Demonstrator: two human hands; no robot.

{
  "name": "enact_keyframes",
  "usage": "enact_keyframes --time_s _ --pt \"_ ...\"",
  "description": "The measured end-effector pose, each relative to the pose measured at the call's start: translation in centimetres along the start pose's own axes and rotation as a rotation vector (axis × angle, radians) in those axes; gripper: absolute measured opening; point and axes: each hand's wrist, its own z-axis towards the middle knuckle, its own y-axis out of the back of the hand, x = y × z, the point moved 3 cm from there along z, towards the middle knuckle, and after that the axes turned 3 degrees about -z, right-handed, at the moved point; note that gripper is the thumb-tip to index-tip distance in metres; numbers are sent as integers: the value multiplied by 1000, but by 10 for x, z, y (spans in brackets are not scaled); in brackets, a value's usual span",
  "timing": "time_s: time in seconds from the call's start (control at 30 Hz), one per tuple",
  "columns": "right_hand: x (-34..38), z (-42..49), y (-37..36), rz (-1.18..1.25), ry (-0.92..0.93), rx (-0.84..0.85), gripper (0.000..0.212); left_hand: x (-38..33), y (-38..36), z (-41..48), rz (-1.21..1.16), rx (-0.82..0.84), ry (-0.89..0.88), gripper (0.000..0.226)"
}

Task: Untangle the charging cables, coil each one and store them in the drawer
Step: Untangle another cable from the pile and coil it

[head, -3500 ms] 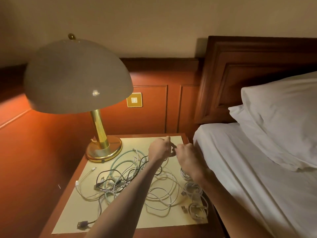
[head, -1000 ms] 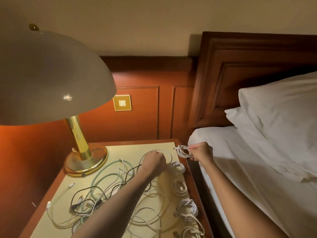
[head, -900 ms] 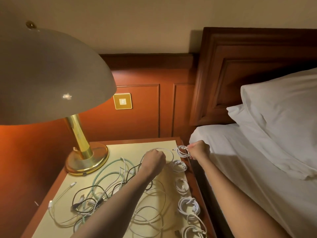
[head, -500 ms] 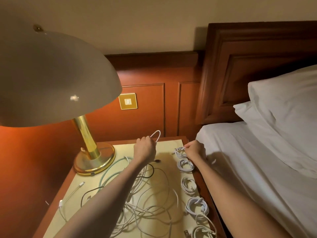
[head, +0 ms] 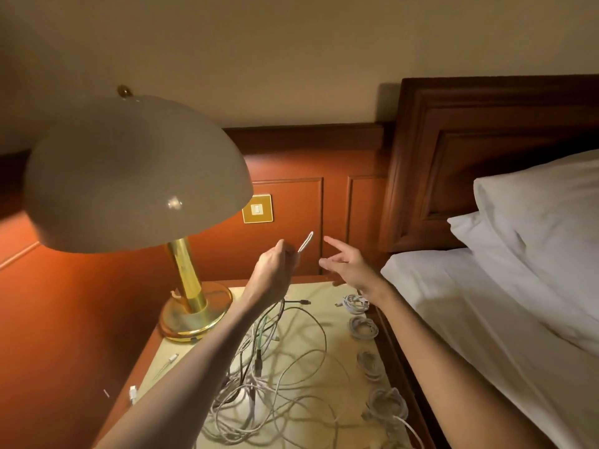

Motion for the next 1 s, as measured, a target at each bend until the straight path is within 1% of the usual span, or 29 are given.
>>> enact_keyframes --time_s 0.07,0.1,0.13,0.2,0.23,0.27,0.33,0.37,0.43,0.47,0.5,0.53,0.6,0.67,0.77,0.83,0.9,1.0 --pt "18 3 -15 -26 6 144 87 -5 14 0 13 -34 -57 18" --pt "24 5 -23 -14 2 218 91 -5 20 1 20 -38 -62 18" --pt "29 7 -31 57 -4 275 84 -3 25 1 26 -37 -58 17" --pt "42 9 -40 258 -2 304 52 2 33 -4 0 -47 -43 14" --pt "49 11 -41 322 0 272 38 5 36 -7 -47 -60 -26 13" --pt "55 12 -41 341 -1 219 32 7 38 -12 -109 -72 -2 13" --pt "68 12 -41 264 22 125 29 11 37 -21 -202 -32 38 19" --pt "76 10 -42 210 56 110 28 15 32 -27 -211 39 60 25" --pt "96 6 -45 160 133 113 28 24 18 -40 -153 196 133 43" --pt "108 3 -45 157 170 112 27 31 10 -46 -120 237 169 48" --pt "119 1 -44 152 208 99 27 38 3 -52 -102 251 199 46" --pt "130 -1 -42 138 245 70 26 45 -2 -56 -94 243 220 39" --pt "146 -4 -36 104 299 -15 25 52 -5 -59 -89 197 246 26" --pt "155 -8 -29 120 317 -100 24 54 0 -59 -97 149 262 25" --pt "170 -14 -14 232 360 -187 27 57 12 -60 -63 114 235 34" --pt "184 -18 -4 324 398 -238 30 66 14 -66 -49 145 253 42" --pt "199 -22 4 374 450 -255 32 79 12 -74 34 207 316 47" --pt "218 -32 8 363 495 -228 34 89 12 -84 172 284 434 60"
